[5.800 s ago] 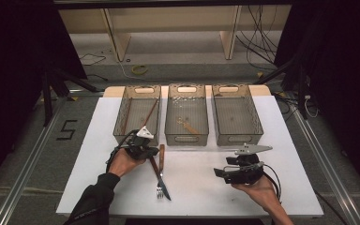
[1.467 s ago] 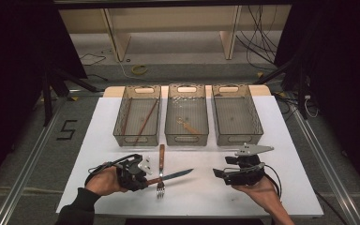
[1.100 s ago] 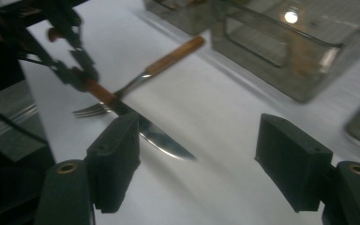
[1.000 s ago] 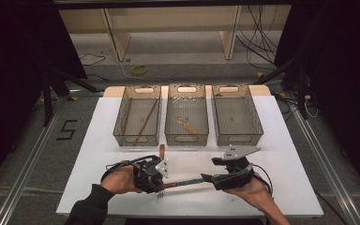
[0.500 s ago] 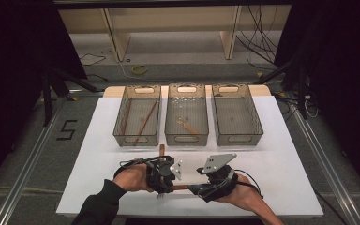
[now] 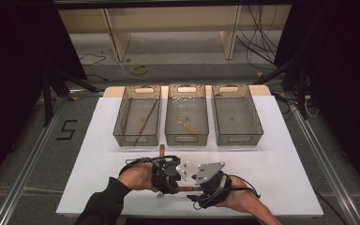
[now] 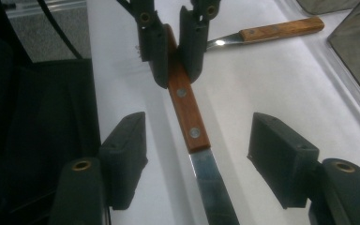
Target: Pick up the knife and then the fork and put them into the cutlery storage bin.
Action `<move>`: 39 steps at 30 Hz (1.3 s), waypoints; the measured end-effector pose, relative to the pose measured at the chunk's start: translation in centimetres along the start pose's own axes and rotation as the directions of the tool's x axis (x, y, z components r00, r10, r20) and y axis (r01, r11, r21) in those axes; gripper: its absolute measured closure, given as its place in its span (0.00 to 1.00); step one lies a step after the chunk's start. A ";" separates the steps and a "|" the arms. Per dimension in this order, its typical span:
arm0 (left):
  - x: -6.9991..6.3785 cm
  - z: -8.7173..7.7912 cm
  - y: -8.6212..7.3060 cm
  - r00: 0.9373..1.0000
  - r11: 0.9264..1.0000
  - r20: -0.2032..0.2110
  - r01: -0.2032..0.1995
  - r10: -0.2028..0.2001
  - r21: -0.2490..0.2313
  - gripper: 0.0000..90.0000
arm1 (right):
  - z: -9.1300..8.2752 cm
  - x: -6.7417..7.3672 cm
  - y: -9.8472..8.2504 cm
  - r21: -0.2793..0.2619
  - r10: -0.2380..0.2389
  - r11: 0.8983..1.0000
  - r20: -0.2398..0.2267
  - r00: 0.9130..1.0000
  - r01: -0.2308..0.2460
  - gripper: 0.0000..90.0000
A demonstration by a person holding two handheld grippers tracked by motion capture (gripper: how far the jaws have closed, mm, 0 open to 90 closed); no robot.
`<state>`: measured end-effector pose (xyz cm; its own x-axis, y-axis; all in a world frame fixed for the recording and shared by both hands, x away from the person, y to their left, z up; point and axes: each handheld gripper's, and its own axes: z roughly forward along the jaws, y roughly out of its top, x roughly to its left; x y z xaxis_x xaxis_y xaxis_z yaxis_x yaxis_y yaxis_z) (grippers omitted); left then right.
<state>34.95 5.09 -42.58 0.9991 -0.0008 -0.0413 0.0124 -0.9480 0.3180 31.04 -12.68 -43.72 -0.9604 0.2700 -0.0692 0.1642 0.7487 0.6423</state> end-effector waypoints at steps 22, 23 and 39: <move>-0.5 0.0 0.5 1.000 1.000 0.021 -0.018 0.018 -0.011 0.84 | 1.0 0.9 -0.2 0.086 -0.129 0.988 0.010 0.992 0.127 0.69; -0.5 0.0 0.5 1.000 1.000 0.025 -0.019 0.020 -0.013 0.84 | 1.1 0.9 -0.2 0.087 -0.132 0.988 0.007 0.991 0.131 0.70; -0.5 0.2 0.6 0.998 0.999 0.042 -0.040 0.041 -0.018 0.83 | 1.4 1.2 -0.3 0.113 -0.179 0.977 -0.017 0.984 0.180 0.86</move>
<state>34.41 4.49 -42.52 0.9963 -0.0527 -0.0676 -0.0270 -0.9412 0.3367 30.11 -11.75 -45.03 -0.9779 0.1215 -0.1703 0.0133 0.8486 0.5289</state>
